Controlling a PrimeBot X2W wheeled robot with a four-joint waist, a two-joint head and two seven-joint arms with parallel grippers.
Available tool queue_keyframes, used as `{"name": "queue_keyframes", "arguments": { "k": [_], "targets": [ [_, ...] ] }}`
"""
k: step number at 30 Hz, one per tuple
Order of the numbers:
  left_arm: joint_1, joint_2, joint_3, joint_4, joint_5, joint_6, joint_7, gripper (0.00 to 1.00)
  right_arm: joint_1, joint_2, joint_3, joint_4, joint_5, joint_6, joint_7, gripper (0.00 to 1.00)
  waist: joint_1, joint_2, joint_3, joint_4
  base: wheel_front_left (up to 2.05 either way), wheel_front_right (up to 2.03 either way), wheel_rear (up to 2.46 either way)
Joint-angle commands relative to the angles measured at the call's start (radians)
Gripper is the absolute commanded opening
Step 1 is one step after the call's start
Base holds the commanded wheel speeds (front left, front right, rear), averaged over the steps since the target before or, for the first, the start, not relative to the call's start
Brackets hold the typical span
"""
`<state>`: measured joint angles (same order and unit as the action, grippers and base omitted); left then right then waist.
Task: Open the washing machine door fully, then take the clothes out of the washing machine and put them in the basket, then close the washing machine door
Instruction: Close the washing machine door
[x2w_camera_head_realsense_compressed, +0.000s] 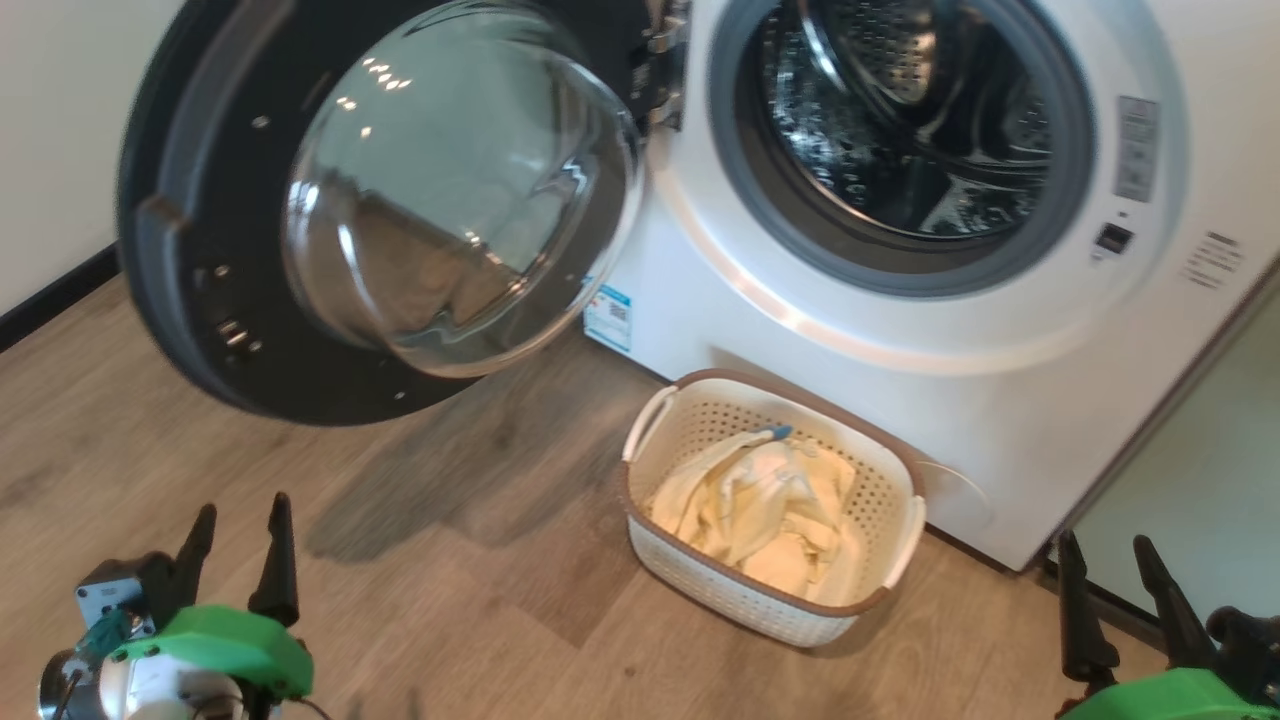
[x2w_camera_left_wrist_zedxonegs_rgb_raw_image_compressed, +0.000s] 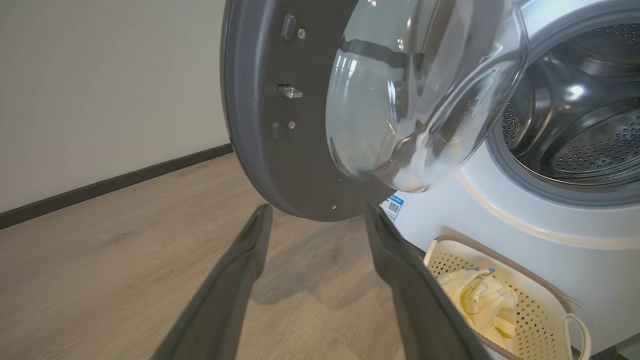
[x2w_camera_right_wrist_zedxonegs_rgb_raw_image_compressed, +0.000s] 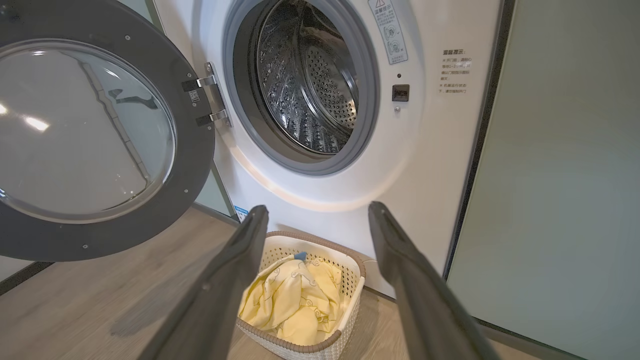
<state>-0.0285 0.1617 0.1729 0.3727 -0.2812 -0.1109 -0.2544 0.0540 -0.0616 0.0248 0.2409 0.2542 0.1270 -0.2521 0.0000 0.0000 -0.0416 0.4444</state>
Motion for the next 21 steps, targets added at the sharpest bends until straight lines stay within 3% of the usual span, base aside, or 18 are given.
{"name": "queue_keyframes", "arguments": {
  "k": [1, 21],
  "targets": [
    [-0.066, 0.014, 0.043, -0.026, 0.014, 0.006, -0.007, 1.0, -0.058, -0.015, 0.017, -0.034, -0.002, 0.004, -0.01, 1.0, 0.0, 0.0, 0.006, 0.026, 0.0, 0.0, 0.0],
    [-0.03, -0.035, 0.145, -0.093, -0.017, 0.006, -0.007, 1.0, -0.132, -0.039, 0.079, -0.007, 0.01, 0.004, -0.01, 1.0, 0.0, 0.0, 0.056, 0.063, 0.0, 0.0, 0.0]
  ]
}}
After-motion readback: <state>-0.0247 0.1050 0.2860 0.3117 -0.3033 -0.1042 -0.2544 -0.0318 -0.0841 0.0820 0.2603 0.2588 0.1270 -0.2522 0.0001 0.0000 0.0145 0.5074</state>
